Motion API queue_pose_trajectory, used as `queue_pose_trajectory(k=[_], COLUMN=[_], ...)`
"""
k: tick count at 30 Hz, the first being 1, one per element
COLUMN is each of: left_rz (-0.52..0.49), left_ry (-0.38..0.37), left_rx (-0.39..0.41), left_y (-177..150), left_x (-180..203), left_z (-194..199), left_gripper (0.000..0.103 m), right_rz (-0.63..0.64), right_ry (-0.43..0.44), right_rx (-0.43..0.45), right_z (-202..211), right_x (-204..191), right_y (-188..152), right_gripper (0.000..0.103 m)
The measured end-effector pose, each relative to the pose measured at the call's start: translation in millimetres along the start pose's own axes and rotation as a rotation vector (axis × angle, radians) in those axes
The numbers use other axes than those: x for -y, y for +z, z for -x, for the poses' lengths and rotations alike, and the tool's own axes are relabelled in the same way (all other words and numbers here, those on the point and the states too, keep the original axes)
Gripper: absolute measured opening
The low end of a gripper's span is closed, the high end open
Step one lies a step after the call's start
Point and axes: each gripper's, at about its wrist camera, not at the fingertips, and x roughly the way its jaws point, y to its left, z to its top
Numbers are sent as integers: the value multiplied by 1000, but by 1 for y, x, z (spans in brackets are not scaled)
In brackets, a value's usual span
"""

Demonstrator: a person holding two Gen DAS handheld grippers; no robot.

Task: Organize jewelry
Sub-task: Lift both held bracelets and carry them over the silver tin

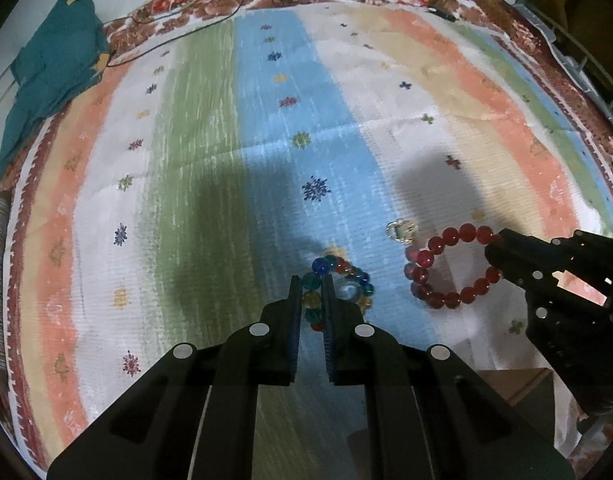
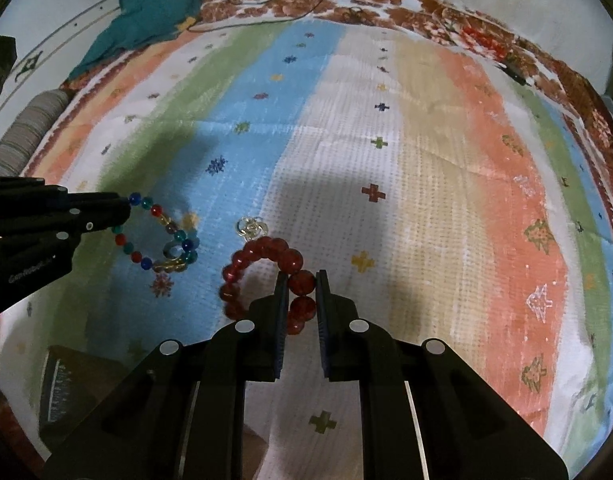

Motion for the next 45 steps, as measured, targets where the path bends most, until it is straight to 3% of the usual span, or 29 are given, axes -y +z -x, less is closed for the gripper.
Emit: queue_pose_trajectory(k=[24,45], left_rz=[0,-14], left_ry=[-11,-68], left_rx=[141,250], left_y=[-10,-38], left_x=[24,39], left_z=[61,115], left_gripper=[9,9], right_rz=[-86,-45], right_ry=[23,18], right_rx=[167,271], right_z=[65,107], right_x=[5,-12], right_y=[-4,-26], right_gripper=[14,14])
